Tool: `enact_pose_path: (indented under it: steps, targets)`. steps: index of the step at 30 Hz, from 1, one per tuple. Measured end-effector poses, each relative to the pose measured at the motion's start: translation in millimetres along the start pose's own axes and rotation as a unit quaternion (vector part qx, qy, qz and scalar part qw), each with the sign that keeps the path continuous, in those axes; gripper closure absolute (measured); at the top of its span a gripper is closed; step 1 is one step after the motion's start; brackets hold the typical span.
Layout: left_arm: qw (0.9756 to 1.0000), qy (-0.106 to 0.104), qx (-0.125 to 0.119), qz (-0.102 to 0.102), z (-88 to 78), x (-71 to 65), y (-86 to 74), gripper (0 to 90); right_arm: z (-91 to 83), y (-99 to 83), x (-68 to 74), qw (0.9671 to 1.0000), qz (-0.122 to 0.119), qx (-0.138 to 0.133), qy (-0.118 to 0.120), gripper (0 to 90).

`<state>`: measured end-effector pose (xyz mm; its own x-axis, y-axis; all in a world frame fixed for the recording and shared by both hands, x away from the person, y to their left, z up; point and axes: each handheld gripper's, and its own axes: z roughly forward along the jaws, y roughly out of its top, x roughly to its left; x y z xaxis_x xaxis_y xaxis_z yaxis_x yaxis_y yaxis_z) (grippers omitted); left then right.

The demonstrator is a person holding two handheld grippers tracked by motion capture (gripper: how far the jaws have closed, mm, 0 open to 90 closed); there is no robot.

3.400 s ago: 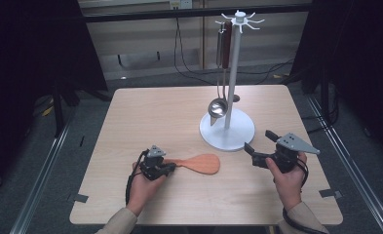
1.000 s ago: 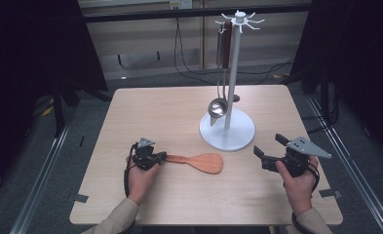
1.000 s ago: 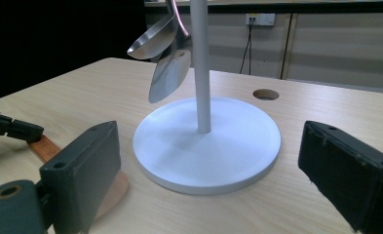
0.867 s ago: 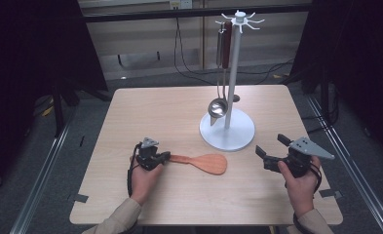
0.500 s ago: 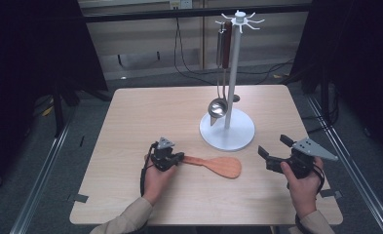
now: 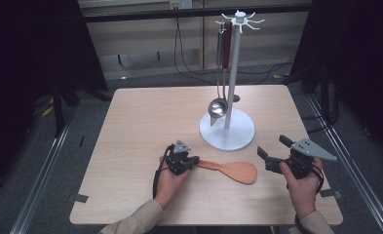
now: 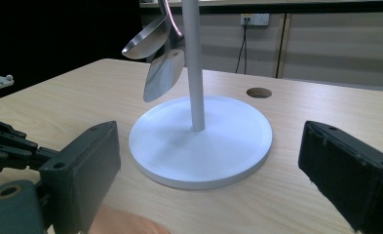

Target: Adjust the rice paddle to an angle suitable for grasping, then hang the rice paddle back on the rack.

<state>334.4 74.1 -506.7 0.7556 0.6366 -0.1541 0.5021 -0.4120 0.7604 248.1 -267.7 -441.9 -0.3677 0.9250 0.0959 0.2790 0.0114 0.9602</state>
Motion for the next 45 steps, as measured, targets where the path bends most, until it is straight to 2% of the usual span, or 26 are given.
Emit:
enact_pose_path:
  steps: [8, 13, 17, 20, 21, 24, 27, 28, 31, 33, 36, 38, 39, 45]
  targets:
    - [0.9996, -0.025, -0.004, 0.010, 11.1, -20.3, 3.4, 90.0, 0.1, -1.4, -0.1, 1.0000, -0.002, 0.004, 0.002, 8.4]
    - [0.9990, -0.039, 0.001, 0.024, 15.4, -31.4, 4.9, 90.0, 0.7, -2.6, 0.7, 1.0000, -0.002, 0.005, 0.003, 8.4]
    - [0.9988, -0.039, 0.004, 0.029, 16.6, -35.6, 6.1, 90.0, 1.8, -4.3, 1.2, 0.9999, -0.004, 0.014, 0.007, 8.4]
    - [0.9988, -0.044, 0.007, 0.021, 16.3, -35.8, 6.0, 90.0, 3.5, -4.8, 1.9, 0.9998, -0.005, 0.014, 0.012, 8.4]
    - [0.9989, -0.045, 0.002, 0.013, 16.4, -36.0, 5.4, 89.8, 4.6, -5.2, 2.4, 0.9997, -0.005, 0.018, 0.015, 8.3]
    - [0.9991, -0.038, 0.003, 0.017, 12.5, -35.4, 8.1, 79.3, 9.5, -7.1, 3.4, 0.9992, -0.010, 0.030, 0.024, 8.2]
    - [0.9990, -0.043, -0.007, 0.002, 7.1, -32.6, 8.4, 72.2, 15.7, -8.7, 6.5, 0.9983, -0.015, 0.046, 0.033, 8.2]
    - [0.9990, -0.044, -0.007, 0.002, 4.6, -30.4, 8.3, 70.4, 17.7, -9.1, 8.0, 0.9979, -0.017, 0.049, 0.039, 8.2]
    - [0.9991, -0.038, -0.016, -0.008, -1.0, -26.8, 7.8, 64.4, 25.2, -9.8, 14.4, 0.9959, -0.033, 0.066, 0.052, 8.2]
    - [0.9990, -0.036, -0.024, -0.009, -4.6, -24.1, 7.6, 60.8, 30.7, -10.5, 18.5, 0.9942, -0.045, 0.077, 0.061, 8.2]
    - [0.9992, -0.026, -0.032, 0.004, -10.2, -19.0, 6.8, 47.1, 39.6, -11.9, 24.5, 0.9911, -0.063, 0.091, 0.075, 8.2]
    - [0.9988, -0.024, -0.043, 0.000, -13.5, -16.1, 6.2, 39.7, 44.7, -12.6, 28.3, 0.9892, -0.069, 0.101, 0.081, 8.2]
    - [0.9991, -0.013, -0.041, 0.005, -16.6, -14.5, 6.1, 36.9, 46.7, -12.8, 29.6, 0.9885, -0.071, 0.104, 0.084, 8.2]
    - [0.9992, 0.007, -0.039, 0.000, -28.7, -6.7, 0.5, 25.1, 60.7, -12.4, 39.2, 0.9835, -0.080, 0.123, 0.106, 8.2]
